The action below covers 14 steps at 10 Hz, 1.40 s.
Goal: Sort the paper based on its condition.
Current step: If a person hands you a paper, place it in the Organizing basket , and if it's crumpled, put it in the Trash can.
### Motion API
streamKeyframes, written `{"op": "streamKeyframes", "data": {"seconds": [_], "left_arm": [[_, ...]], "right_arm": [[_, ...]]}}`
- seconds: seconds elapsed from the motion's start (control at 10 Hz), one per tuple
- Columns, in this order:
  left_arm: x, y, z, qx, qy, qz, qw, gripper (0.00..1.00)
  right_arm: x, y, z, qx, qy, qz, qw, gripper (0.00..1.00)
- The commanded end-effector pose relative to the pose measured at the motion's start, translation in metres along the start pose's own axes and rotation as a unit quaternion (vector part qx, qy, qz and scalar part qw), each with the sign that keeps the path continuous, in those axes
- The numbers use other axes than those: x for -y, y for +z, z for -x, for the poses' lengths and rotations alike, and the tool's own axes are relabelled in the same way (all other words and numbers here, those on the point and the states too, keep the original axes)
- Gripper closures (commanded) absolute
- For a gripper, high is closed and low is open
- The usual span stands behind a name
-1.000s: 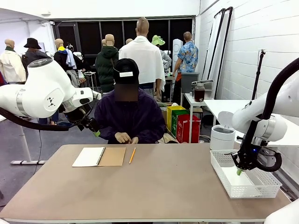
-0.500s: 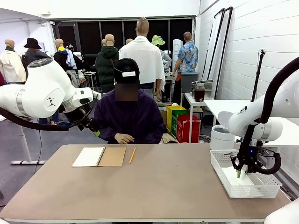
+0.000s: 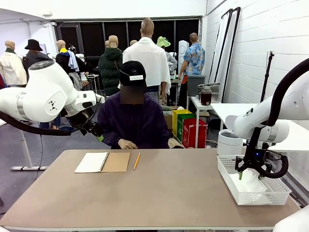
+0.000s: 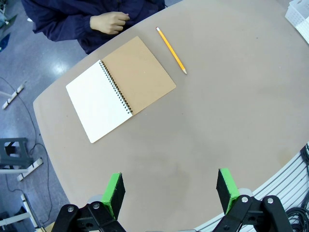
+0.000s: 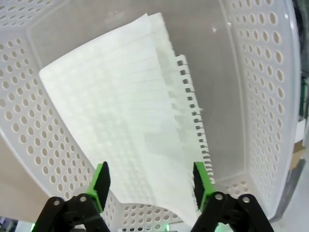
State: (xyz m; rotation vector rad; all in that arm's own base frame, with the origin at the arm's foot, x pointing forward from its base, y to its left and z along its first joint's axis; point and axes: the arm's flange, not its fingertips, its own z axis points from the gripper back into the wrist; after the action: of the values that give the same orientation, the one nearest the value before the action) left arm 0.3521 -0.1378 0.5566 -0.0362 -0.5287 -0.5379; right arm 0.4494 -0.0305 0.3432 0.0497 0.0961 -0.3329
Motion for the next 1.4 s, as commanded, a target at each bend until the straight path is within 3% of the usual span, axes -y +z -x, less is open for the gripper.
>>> {"op": "streamKeyframes", "data": {"seconds": [0.0, 0.2, 0.3, 0.4, 1.3], "left_arm": [[-0.0005, 0.0011, -0.0001, 0.003, 0.002, 0.005, 1.0, 0.0], [-0.0005, 0.0011, -0.0001, 0.003, 0.002, 0.005, 1.0, 0.0], [-0.0005, 0.0011, -0.0001, 0.003, 0.002, 0.005, 1.0, 0.0], [-0.0005, 0.0011, -0.0001, 0.003, 0.002, 0.005, 1.0, 0.0], [-0.0005, 0.0011, -0.0001, 0.003, 0.002, 0.005, 1.0, 0.0]], "right_arm": [[-0.0067, 0.0031, -0.0027, -0.003, -0.02, 0.033, 0.999, 0.0], [-0.0075, 0.0028, -0.0031, -0.006, -0.026, 0.032, 0.999, 0.0], [-0.0097, 0.0048, -0.0031, 0.019, -0.029, 0.029, 0.999, 0.0], [-0.0027, -0.0004, 0.0014, -0.001, -0.013, 0.014, 1.0, 0.0], [-0.0027, -0.0004, 0.0014, -0.001, -0.013, 0.014, 1.0, 0.0]]}}
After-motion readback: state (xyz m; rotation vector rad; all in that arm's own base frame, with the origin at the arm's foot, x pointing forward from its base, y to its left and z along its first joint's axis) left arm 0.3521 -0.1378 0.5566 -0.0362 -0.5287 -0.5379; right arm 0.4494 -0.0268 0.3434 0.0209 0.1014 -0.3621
